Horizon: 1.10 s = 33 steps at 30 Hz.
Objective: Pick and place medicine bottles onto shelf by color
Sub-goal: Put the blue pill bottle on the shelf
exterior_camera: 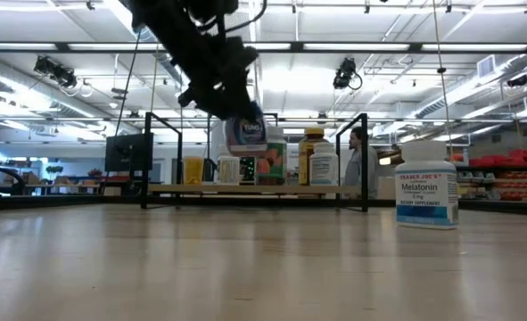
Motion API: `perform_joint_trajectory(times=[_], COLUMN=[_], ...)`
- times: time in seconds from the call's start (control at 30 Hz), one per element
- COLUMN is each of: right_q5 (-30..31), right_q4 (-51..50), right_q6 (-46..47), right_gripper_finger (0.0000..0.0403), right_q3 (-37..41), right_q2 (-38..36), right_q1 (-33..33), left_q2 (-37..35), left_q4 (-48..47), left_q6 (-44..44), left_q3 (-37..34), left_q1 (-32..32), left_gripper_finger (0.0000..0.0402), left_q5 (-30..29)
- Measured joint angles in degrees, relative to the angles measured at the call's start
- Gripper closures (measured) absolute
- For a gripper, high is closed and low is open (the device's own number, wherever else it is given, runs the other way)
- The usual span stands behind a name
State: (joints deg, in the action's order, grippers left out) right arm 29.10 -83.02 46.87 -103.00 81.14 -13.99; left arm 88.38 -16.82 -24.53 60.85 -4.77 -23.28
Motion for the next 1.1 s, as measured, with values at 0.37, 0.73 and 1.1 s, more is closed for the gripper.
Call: perform_joint_trajectory(times=[0.37,0.73,1.1], right_q5=[-1.2,-1.3,-1.5], right_q4=[0.0,0.0,-0.1], right_q6=[-0.4,-2.6,-4.0], right_gripper_finger=[0.0120,0.0120,0.0120], right_q3=[0.0,0.0,0.0], right_q2=[0.0,0.0,0.0], right_q1=[4.2,8.0,9.8], left_q2=[0.4,0.5,3.5], left_q4=[-2.5,-3.2,-2.6], left_q6=[3.1,1.8,1.3], left_q3=[-1.4,-1.4,-1.4], left_q1=[-11.0,-18.8,-20.1], left_gripper_finger=[0.0199,0.0197,0.0193], left_q5=[-1.1,1.7,6.7])
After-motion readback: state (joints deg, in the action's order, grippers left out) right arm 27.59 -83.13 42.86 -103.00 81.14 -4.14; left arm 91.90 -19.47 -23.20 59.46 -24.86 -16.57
